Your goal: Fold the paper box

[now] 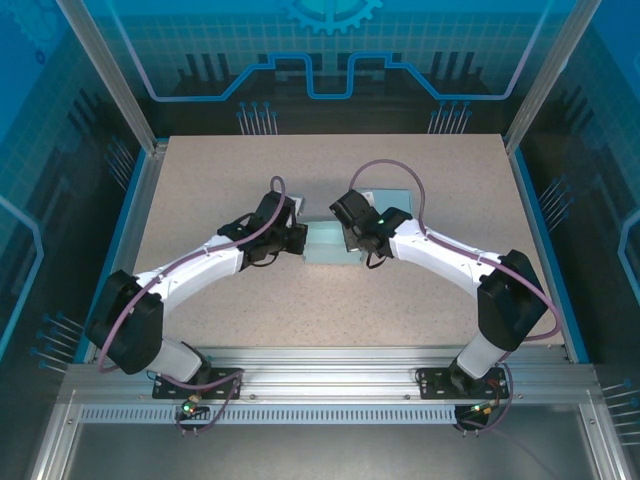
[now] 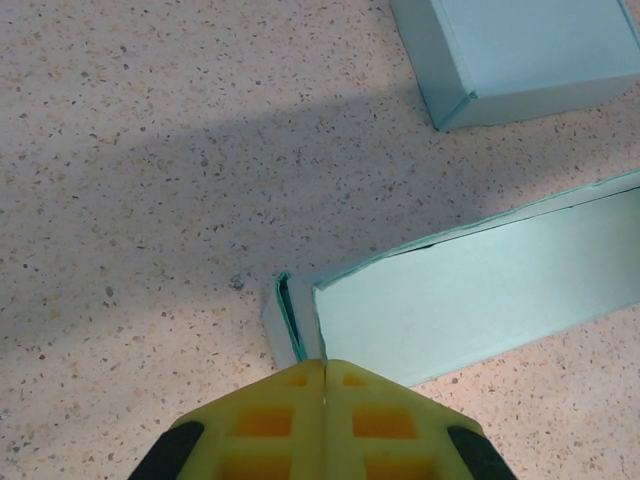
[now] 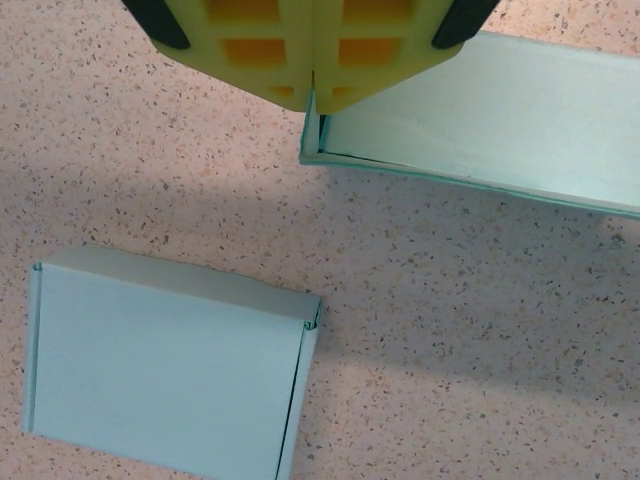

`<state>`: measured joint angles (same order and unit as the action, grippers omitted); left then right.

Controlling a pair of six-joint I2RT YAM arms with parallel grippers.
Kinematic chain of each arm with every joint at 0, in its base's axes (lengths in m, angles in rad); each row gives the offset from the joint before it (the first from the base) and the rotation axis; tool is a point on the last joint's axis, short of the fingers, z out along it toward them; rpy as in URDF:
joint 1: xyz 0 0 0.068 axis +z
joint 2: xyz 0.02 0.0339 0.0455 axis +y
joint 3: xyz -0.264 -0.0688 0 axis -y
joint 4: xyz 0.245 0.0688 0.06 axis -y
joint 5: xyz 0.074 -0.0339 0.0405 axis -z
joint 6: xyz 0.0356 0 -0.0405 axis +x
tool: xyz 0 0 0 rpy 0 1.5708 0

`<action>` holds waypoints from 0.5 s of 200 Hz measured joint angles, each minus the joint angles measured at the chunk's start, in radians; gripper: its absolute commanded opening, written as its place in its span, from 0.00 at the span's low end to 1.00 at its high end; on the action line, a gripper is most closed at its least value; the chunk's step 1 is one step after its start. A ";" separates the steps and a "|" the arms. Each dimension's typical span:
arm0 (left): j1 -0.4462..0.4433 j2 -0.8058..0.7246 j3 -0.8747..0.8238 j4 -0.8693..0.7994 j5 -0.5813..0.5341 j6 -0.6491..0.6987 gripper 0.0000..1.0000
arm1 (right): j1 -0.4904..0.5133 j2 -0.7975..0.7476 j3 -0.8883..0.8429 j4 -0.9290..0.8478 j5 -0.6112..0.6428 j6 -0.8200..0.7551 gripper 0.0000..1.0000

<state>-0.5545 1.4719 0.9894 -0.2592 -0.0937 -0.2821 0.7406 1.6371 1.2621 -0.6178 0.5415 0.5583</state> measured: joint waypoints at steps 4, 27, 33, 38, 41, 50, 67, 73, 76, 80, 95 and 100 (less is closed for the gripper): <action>-0.002 0.000 -0.001 0.003 -0.004 0.000 0.00 | 0.000 0.000 0.000 0.000 0.000 0.000 0.03; -0.013 0.009 -0.004 0.005 -0.027 0.000 0.00 | 0.000 0.000 0.000 0.002 -0.006 0.002 0.03; -0.016 0.013 -0.004 0.006 -0.034 0.000 0.00 | 0.000 0.000 0.000 0.003 -0.008 0.003 0.03; -0.018 0.017 -0.004 0.007 -0.040 0.001 0.00 | 0.000 0.000 0.000 0.003 -0.010 0.004 0.03; -0.019 0.019 -0.004 0.008 -0.043 0.001 0.00 | 0.000 0.000 0.000 0.004 -0.011 0.005 0.03; -0.021 0.025 -0.004 0.009 -0.051 0.002 0.00 | 0.000 0.000 0.000 0.007 -0.015 0.010 0.03; -0.025 0.033 -0.004 0.011 -0.068 0.003 0.00 | 0.000 0.000 0.000 0.013 -0.023 0.019 0.03; -0.027 0.034 -0.004 0.011 -0.071 0.003 0.00 | 0.000 0.000 0.000 0.014 -0.025 0.023 0.03; -0.027 0.035 -0.004 0.011 -0.072 0.003 0.00 | 0.000 0.000 0.000 0.015 -0.026 0.025 0.03; -0.027 0.035 -0.004 0.011 -0.075 0.003 0.00 | 0.000 0.000 0.000 0.017 -0.026 0.027 0.03; -0.030 0.035 -0.004 0.011 -0.083 0.003 0.00 | 0.000 0.000 0.000 0.022 -0.029 0.035 0.03; -0.031 0.037 -0.004 0.011 -0.086 0.003 0.00 | 0.000 0.000 0.000 0.024 -0.030 0.037 0.03</action>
<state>-0.5858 1.5085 0.9852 -0.2485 -0.1795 -0.2790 0.7406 1.6371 1.2625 -0.5938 0.5114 0.5957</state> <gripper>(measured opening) 0.051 0.044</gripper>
